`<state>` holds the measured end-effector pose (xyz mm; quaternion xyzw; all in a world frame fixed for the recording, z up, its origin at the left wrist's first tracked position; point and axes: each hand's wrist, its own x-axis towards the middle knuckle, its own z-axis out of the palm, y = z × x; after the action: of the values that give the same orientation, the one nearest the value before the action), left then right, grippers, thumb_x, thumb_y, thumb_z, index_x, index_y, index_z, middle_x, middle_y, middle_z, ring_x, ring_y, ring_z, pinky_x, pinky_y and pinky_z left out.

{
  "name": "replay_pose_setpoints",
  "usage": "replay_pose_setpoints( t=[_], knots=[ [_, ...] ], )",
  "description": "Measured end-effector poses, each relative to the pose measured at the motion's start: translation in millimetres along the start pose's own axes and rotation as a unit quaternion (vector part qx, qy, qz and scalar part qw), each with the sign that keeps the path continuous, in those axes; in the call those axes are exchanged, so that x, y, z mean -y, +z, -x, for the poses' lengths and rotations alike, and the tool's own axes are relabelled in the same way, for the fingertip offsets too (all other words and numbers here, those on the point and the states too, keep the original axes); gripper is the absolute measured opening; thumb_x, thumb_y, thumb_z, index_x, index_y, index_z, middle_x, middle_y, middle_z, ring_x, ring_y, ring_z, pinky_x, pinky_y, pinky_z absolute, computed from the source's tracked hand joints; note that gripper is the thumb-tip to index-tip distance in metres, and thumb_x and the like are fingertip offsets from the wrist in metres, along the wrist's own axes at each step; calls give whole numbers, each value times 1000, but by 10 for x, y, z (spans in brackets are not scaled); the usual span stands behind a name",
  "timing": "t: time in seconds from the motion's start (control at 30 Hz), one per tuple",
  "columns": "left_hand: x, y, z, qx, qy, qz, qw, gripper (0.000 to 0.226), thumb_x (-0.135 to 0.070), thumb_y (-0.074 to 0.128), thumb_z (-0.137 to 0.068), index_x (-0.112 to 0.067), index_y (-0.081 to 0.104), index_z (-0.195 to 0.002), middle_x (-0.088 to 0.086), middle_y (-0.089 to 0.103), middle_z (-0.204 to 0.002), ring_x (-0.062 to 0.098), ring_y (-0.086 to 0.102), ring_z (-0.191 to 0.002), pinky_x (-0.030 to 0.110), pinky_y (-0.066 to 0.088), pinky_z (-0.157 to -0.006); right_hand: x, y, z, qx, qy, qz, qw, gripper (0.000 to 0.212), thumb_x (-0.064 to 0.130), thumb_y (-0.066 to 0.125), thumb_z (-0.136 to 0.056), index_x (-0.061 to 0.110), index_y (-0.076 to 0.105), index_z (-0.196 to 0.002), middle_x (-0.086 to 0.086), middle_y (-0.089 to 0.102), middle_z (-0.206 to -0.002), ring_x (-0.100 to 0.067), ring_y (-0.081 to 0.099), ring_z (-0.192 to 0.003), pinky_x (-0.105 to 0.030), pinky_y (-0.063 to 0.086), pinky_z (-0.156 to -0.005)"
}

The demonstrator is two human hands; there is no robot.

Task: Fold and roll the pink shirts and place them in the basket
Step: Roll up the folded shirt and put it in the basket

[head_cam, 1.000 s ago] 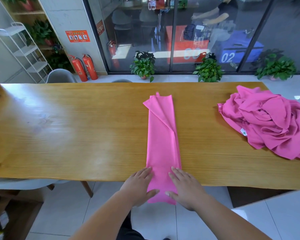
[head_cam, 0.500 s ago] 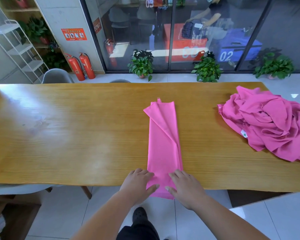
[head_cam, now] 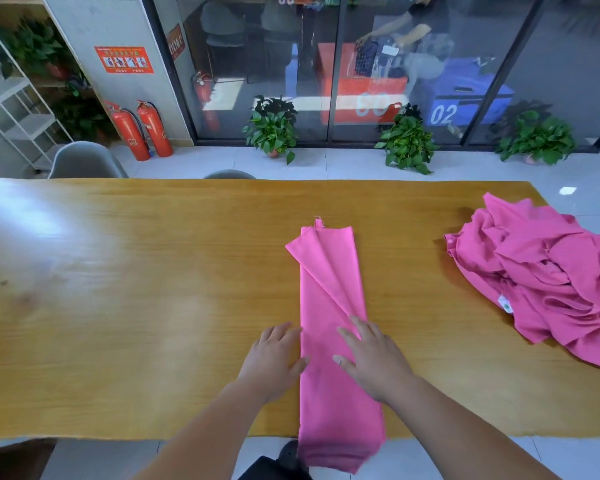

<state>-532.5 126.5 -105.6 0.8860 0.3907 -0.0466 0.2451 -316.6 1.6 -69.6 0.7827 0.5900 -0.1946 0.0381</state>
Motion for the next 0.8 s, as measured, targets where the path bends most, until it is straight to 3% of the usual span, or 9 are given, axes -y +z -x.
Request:
replay_pose_setpoints(
  t=[0.17, 0.4, 0.67, 0.8],
  knots=[
    [215, -209, -440, 15, -14, 4, 1000, 77, -69, 49, -100, -34, 25, -165, -5, 17, -175, 24, 18, -160, 47, 30, -126, 116, -210, -382, 24, 8, 24, 999, 75, 64, 37, -106, 30, 14, -169, 0, -10, -177, -29, 7, -162, -52, 27, -126],
    [318, -272, -786, 22, -23, 13, 999, 80, -69, 48, -100, -32, 22, -167, -6, 13, -176, 23, 9, -162, 48, 26, -128, 209, -220, -791, 50, 10, 58, 997, 78, 63, 38, -106, 27, 10, -170, -2, -19, -176, -31, -9, -163, -54, 11, -131],
    [312, -255, -1030, -25, -44, 7, 999, 82, -72, 42, -101, -32, 17, -168, -8, 14, -176, 23, 15, -160, 44, 25, -127, 147, -260, -1190, -16, -1, 76, 997, 78, 56, 42, -108, 12, 19, -168, -7, 11, -177, -31, 9, -162, -53, 18, -129],
    [308, -214, -1120, -47, -62, 19, 997, 81, -72, 39, -102, -34, 13, -168, -10, 12, -175, 23, 19, -158, 43, 28, -127, -99, -317, -1243, -112, 49, -146, 982, 65, 46, 48, -107, 20, 34, -164, 7, 33, -166, -15, 36, -151, -37, 37, -122]
  ],
)
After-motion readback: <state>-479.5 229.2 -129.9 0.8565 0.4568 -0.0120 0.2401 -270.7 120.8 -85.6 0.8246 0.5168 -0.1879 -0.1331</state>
